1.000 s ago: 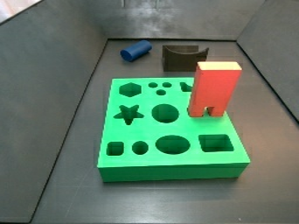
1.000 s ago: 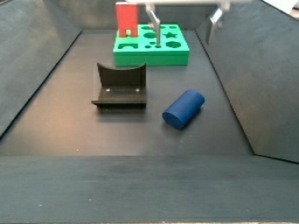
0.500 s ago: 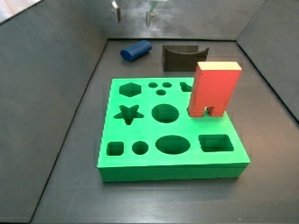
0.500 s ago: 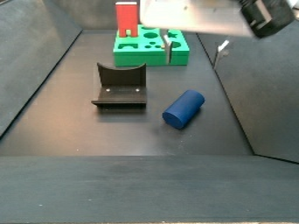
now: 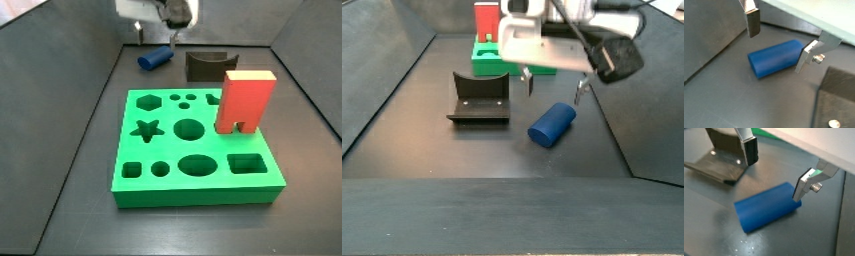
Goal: Pick up the oval object. Move up. Place the oval object on the fixture. Regrasp the oval object. Move to above the board. Insert the oval object.
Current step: Pick up the oval object.
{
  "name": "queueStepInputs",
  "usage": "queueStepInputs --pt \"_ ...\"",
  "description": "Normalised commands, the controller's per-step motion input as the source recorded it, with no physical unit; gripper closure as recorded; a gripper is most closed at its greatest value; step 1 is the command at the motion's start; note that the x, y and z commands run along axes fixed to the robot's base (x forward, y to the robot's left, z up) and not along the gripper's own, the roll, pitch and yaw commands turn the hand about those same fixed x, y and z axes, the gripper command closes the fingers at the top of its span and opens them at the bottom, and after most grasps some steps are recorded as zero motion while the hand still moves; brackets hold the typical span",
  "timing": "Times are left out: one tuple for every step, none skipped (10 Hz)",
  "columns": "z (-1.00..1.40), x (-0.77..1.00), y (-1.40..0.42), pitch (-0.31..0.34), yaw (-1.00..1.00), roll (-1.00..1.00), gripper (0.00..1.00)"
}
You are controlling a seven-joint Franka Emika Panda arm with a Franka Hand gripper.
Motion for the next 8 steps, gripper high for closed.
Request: queueStepInputs --pt "-1.00 -0.05 0.00 -0.061 -0.20 0.03 0.00" --pt "-1.00 0.00 0.00 -0.067 -0.19 0.04 0.00" --pt "-1.00 0.00 0.00 -0.086 -0.16 0.03 0.00" --pt "-1.00 0.00 0.00 -0.077 -0.15 0.04 0.00" --pt "-1.00 0.00 0.00 -0.080 -0.14 0.04 0.00" --pt "-0.85 0.00 0.00 -0.170 -0.03 0.09 0.00" --pt "-0.11 -0.21 -0.10 -0.209 0.00 0.16 0.00" --pt "0.00 -0.01 0.00 -0.026 0.00 0.00 0.00"
